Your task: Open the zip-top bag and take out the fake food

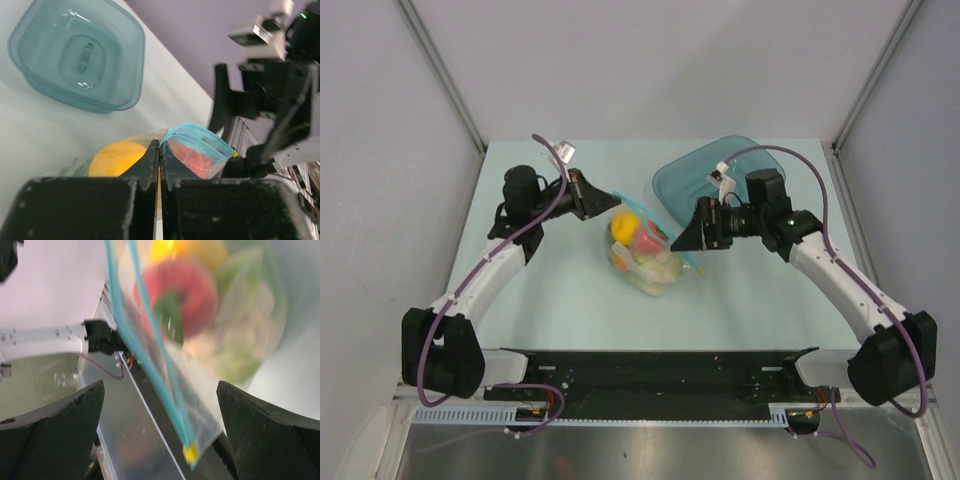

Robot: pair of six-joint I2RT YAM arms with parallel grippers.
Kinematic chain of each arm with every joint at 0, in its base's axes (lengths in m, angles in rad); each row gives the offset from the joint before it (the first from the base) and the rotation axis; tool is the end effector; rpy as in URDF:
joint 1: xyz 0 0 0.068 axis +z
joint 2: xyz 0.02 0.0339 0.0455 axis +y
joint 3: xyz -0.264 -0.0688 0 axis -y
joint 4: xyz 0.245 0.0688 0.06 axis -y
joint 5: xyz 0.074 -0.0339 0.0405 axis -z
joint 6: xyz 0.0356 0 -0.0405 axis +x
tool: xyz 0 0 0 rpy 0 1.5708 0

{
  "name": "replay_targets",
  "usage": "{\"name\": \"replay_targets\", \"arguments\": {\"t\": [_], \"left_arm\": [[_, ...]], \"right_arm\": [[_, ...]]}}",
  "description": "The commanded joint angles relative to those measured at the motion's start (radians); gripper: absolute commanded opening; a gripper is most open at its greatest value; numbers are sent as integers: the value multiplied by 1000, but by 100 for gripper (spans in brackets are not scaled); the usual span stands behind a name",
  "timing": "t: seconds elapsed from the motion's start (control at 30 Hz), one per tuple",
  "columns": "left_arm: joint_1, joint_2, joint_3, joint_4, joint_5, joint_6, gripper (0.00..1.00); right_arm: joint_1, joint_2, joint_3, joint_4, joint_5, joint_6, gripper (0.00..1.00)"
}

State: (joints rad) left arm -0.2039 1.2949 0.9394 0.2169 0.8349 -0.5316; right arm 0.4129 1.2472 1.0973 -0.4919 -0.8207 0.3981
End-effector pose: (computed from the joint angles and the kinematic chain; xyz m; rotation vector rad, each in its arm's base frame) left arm 0.2841 -0.0857 0.3250 0.3711 1.7896 -1.2391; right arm 0.2332 0.1306 0.3277 -0.5065 2.2438 1.3427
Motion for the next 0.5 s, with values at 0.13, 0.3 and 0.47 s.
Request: {"name": "replay_targets", "arguments": {"t": [0.13,0.3,0.47], "left_arm": [[-34,26,75,65,127,19,0],[-57,26,81,55,96,18,0],[-60,18,105,20,22,18,2]], "right_arm": [[7,167,186,170,46,4,78],[85,204,196,148,77,-65,77],[90,219,199,167,117,-65,33]]}}
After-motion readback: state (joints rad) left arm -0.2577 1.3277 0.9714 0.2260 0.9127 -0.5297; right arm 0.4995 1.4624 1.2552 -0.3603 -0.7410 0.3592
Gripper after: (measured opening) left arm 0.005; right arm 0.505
